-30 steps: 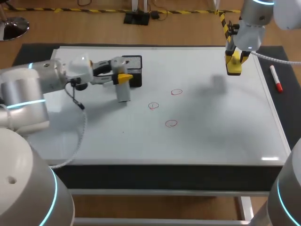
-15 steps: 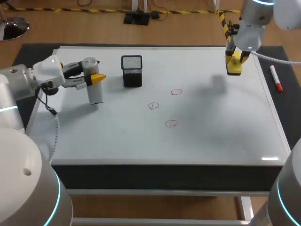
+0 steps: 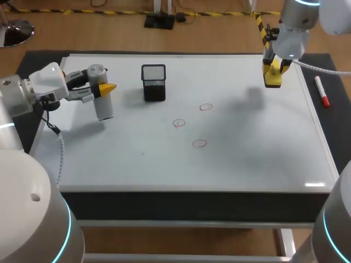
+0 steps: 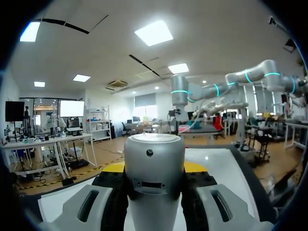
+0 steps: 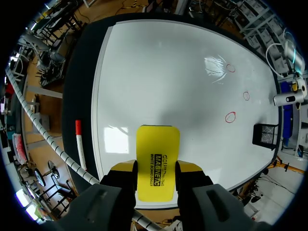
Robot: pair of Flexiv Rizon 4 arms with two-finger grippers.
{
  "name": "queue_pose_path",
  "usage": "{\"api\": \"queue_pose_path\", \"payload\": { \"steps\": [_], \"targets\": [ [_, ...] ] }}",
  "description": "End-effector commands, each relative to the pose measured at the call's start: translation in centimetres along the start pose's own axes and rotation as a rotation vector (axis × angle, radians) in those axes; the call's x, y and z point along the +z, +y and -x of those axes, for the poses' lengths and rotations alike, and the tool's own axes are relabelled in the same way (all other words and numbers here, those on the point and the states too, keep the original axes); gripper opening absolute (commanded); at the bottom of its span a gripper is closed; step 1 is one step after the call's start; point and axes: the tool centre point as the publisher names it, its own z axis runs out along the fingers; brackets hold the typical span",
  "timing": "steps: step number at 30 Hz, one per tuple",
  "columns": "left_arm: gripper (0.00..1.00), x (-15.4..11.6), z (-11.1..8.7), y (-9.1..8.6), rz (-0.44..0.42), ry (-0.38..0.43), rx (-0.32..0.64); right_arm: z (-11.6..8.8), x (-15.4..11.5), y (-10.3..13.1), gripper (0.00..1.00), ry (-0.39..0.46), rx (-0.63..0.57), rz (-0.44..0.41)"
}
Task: Pick up the inspection probe, press it on each red-marked spot on the whiteboard one by one, put down the probe, pick up the eraser, and wipe off all the red marks.
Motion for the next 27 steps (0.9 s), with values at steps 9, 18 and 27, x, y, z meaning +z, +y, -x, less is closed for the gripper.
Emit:
{"api": "queue_pose_path", "payload": {
  "steps": [9,18,27],
  "targets": [
    [0.00,0.0,-0.1,-0.1,-0.001,-0.004,0.002,3.1,-0.6,2.4,0.00,0.035,-0.113,-0.025],
    [0.00,0.0,-0.1,-0.1,-0.001,-0.004,0.002,10.1,0.2,9.1,0.00,0.010,-0.262,-0.014],
    [0.00,0.0,-0.1,-0.1,-0.001,-0.004,0.002,16.7,-0.5,12.4,0.00,-0.013,-0.356,-0.021]
  ]
}}
